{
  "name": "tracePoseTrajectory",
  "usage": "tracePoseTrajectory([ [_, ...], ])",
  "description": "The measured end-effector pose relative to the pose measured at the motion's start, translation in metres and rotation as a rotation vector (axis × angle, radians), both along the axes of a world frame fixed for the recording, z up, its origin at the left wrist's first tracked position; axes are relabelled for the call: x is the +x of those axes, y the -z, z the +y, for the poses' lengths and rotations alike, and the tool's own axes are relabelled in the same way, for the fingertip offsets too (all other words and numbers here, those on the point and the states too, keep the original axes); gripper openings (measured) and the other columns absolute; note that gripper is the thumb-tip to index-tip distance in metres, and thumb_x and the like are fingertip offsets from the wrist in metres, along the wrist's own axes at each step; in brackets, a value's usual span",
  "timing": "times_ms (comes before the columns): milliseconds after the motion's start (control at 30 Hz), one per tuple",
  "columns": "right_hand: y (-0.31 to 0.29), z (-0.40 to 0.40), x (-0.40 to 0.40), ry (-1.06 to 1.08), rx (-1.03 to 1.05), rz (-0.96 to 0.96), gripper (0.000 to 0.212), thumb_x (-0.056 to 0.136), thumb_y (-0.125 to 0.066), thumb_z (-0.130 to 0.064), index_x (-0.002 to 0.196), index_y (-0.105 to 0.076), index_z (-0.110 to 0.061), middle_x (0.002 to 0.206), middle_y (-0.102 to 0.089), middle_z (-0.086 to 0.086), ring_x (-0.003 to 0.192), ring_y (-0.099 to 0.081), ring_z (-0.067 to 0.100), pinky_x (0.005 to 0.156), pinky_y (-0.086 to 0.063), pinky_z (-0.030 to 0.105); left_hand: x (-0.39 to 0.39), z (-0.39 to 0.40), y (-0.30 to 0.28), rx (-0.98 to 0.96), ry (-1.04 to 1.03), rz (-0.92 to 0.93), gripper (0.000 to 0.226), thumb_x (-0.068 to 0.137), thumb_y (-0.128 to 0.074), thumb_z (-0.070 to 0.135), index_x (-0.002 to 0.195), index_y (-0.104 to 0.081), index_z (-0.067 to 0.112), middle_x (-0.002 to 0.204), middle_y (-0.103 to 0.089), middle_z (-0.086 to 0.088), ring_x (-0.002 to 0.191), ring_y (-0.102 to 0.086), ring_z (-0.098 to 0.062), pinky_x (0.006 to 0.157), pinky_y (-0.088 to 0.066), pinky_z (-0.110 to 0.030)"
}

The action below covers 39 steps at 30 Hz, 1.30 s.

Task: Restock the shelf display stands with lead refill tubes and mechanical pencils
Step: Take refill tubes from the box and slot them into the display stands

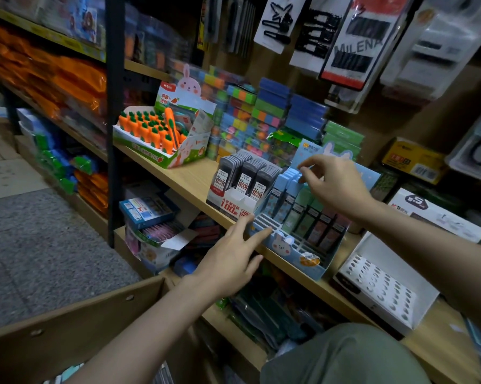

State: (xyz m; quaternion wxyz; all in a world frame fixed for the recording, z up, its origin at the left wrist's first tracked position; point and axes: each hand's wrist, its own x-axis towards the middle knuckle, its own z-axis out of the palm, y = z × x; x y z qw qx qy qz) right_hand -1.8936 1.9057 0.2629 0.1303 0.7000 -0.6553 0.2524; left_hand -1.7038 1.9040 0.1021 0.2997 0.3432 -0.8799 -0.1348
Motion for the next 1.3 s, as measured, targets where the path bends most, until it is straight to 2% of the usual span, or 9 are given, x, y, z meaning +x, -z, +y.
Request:
tracePoseTrajectory([
  [100, 0.002, 0.008, -0.001, -0.023, 0.027, -0.039, 0.021, 0.099, -0.051, -0.021, 0.110, -0.068, -0.015, 0.092, -0.074, -0.003, 0.061, -0.060, -0.004, 0.053, -0.043, 0.011, 0.000, 0.001, 0.000, -0.005, 0.002, -0.022, 0.059, 0.098, -0.048, 0.037, 0.150, -0.019, 0.038, 0.154, 0.002, 0.015, 0.142, -0.027, -0.022, 0.098, -0.048, -0.036],
  [167, 0.002, 0.015, -0.003, -0.024, 0.022, -0.079, 0.023, 0.099, -0.051, -0.023, 0.116, -0.066, -0.017, 0.099, -0.074, -0.004, 0.070, -0.061, -0.006, 0.062, -0.040, 0.007, 0.000, 0.002, -0.001, 0.002, 0.003, -0.045, 0.062, 0.098, -0.049, 0.037, 0.150, -0.016, 0.039, 0.155, 0.006, 0.017, 0.143, -0.025, -0.022, 0.099, -0.047, -0.036],
  [267, 0.005, 0.028, -0.007, -0.038, 0.068, 0.004, 0.026, 0.099, -0.052, -0.025, 0.120, -0.066, -0.017, 0.117, -0.068, 0.000, 0.107, -0.062, 0.013, 0.087, -0.042, 0.022, 0.003, 0.003, 0.000, 0.024, 0.018, -0.072, 0.067, 0.098, -0.050, 0.036, 0.152, -0.011, 0.040, 0.158, 0.013, 0.016, 0.147, -0.016, -0.021, 0.106, -0.043, -0.038],
  [467, 0.018, 0.048, -0.010, -0.044, 0.115, 0.153, 0.031, 0.099, -0.051, -0.027, 0.124, -0.065, -0.017, 0.128, -0.063, 0.000, 0.120, -0.056, 0.020, 0.099, -0.044, 0.050, 0.008, 0.008, 0.000, 0.100, 0.051, -0.089, 0.071, 0.098, -0.051, 0.035, 0.153, -0.007, 0.038, 0.157, 0.022, 0.019, 0.149, -0.002, -0.013, 0.112, -0.035, -0.037],
  [667, 0.037, 0.059, 0.029, -0.314, -0.094, 0.002, 0.019, 0.093, -0.059, -0.012, 0.110, -0.067, -0.012, 0.108, -0.062, 0.003, 0.102, -0.059, 0.017, 0.090, -0.047, 0.033, 0.038, 0.018, 0.014, 0.158, -0.013, 0.121, 0.046, 0.095, -0.055, 0.028, 0.140, -0.043, 0.029, 0.141, -0.042, 0.010, 0.131, -0.034, -0.005, 0.107, -0.034, -0.026],
  [800, 0.107, 0.057, 0.098, -0.528, 0.211, -0.073, 0.015, 0.086, -0.060, -0.016, 0.100, -0.068, -0.016, 0.095, -0.063, 0.000, 0.088, -0.061, 0.014, 0.080, -0.048, 0.027, 0.095, 0.028, 0.057, 0.508, -0.233, 0.093, 0.022, 0.091, -0.061, 0.015, 0.113, -0.067, 0.015, 0.111, -0.068, -0.001, 0.106, -0.062, -0.015, 0.094, -0.048, -0.032],
  [933, 0.208, 0.056, 0.158, -0.505, 0.641, -0.181, 0.024, 0.087, -0.061, -0.018, 0.110, -0.069, -0.017, 0.107, -0.068, 0.004, 0.098, -0.064, 0.019, 0.084, -0.048, 0.022, 0.162, 0.059, 0.124, 0.860, -0.611, 0.063, 0.016, 0.091, -0.061, 0.010, 0.104, -0.069, 0.011, 0.107, -0.069, -0.008, 0.102, -0.064, -0.022, 0.086, -0.047, -0.026],
  [1100, 0.324, 0.064, 0.194, -0.251, 1.017, -0.310, 0.027, 0.092, -0.058, -0.017, 0.118, -0.066, -0.011, 0.120, -0.067, 0.011, 0.110, -0.062, 0.025, 0.086, -0.046, 0.026, 0.198, 0.107, 0.213, 0.913, -0.924, -0.046, 0.025, 0.092, -0.056, 0.016, 0.115, -0.062, 0.009, 0.120, -0.063, -0.015, 0.109, -0.058, -0.030, 0.084, -0.043, -0.027],
  [1300, 0.399, 0.065, 0.214, -0.138, 1.110, -0.300, 0.044, 0.093, -0.062, -0.015, 0.136, -0.051, -0.013, 0.132, -0.058, 0.009, 0.119, -0.057, 0.023, 0.097, -0.044, 0.026, 0.180, 0.120, 0.277, 0.928, -0.943, -0.119, 0.056, 0.091, -0.059, 0.023, 0.143, -0.038, 0.021, 0.154, -0.025, -0.007, 0.138, -0.030, -0.027, 0.111, -0.029, -0.031],
])
